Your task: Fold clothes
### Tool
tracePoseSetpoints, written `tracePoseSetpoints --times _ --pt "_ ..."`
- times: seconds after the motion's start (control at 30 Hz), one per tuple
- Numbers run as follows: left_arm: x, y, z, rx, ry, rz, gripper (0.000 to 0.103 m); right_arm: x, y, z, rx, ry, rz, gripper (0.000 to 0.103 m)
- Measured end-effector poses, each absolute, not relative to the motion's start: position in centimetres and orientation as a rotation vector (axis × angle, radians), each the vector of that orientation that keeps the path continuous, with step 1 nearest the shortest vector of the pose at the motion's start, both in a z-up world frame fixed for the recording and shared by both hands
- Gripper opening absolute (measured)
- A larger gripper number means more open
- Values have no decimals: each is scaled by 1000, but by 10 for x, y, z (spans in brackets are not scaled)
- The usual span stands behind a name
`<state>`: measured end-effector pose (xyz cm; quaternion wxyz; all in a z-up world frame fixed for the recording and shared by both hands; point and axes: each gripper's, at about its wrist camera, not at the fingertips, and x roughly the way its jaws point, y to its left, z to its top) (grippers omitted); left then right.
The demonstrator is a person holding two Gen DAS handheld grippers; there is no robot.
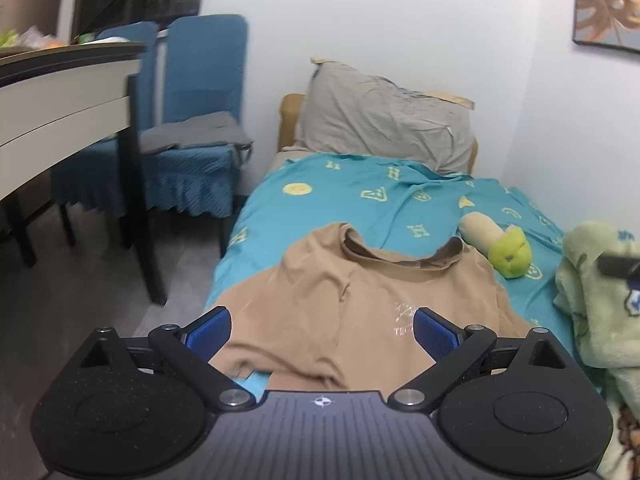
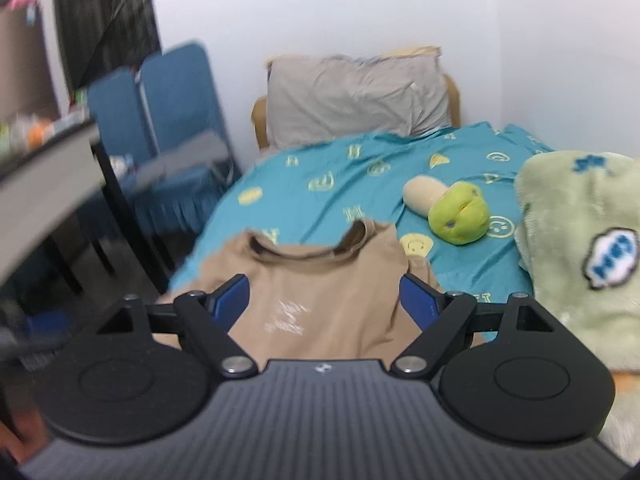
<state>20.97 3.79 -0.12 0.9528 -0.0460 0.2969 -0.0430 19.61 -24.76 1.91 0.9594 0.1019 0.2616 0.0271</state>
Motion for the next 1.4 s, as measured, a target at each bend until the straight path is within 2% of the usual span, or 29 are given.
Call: tracePoseSetpoints --times 0.2,0.27,0.47,0.6,0.67,0.83,0.9,0.97,1.0,1.07,1.1,1.17,1.4 --pt "195 69 -9 -226 622 -86 99 155 -257 33 375 539 25 84" --pt "197 83 -27 -326 658 -84 96 144 -262 13 395 517 31 84" --pt "214 121 -67 -646 706 -76 95 147 -265 -42 332 543 8 83" --pt "242 132 -103 -732 746 -26 94 154 -268 -53 360 531 20 83" --pt "262 133 -122 -744 778 -8 89 158 -270 -60 387 538 31 83" --pt "304 134 -157 -837 764 28 86 176 -276 -80 396 582 19 83" --pt "316 127 -163 -818 720 58 80 183 -279 -87 416 599 17 83" --pt "328 120 -164 -743 676 100 62 189 -281 -93 428 613 17 83" --pt "335 119 -167 -722 677 115 57 192 -281 -96 431 619 17 83" --pt "346 124 -169 -699 668 151 18 196 -280 -102 439 630 15 83" --pt "352 128 -164 -680 659 151 9 198 -279 -105 446 636 12 83" --pt "362 136 -154 -641 641 151 4 201 -277 -110 451 646 0 83" --pt "406 158 -110 -405 599 194 3 203 -275 -116 407 636 -39 83"
